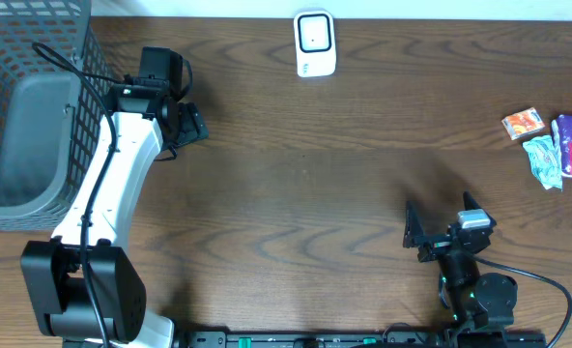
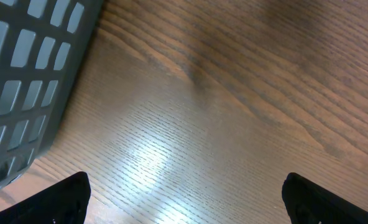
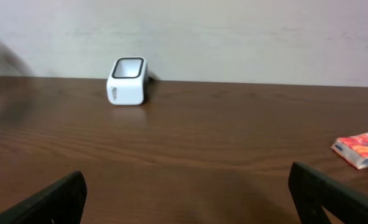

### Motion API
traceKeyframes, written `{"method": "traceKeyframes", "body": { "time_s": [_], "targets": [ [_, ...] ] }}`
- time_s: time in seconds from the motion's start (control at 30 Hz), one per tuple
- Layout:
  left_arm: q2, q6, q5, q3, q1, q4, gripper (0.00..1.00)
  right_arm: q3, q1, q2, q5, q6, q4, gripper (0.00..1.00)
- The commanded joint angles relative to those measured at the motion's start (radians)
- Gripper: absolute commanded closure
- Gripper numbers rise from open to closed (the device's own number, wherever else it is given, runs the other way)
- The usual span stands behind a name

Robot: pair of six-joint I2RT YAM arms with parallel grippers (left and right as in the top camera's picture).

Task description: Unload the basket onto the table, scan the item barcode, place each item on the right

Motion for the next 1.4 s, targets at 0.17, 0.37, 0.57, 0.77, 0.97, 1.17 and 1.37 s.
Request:
{"method": "traceKeyframes", "body": {
  "time_s": [0.17,0.37,0.57,0.77,0.97,1.17,1.37],
  "targets": [
    [0.003,-0.012,-0.016,0.008,0.003,-0.003,0.02,0.0,-0.008,-0.007,0.078,-0.004,-0.015,0.01],
    [0.003,-0.013,-0.016,0.008,0.003,-0.003,0.02,0.0,-0.008,-0.007,0.08,0.004,-0.016,0.01],
    [0.003,-0.012,-0.016,0.008,0.003,-0.003,0.02,0.0,-0.008,-0.007,0.079,0.004,-0.016,0.01],
    [0.003,-0.012,-0.016,0.008,0.003,-0.003,0.02,0.0,-0.008,-0.007,0.079,0.004,-0.016,0.01],
    [0.003,-0.013,-0.016,0.008,0.003,-0.003,0.02,0.0,-0.008,-0.007,0.078,0.004,-0.016,0.01],
    [0.003,-0.013,-0.016,0.008,0.003,-0.003,0.02,0.0,-0.008,-0.007,0.078,0.004,-0.016,0.01],
    [0.003,-0.013,-0.016,0.008,0.003,-0.003,0.02,0.0,-0.008,-0.007,0.077,0.003,-0.012,0.01]
  ]
}}
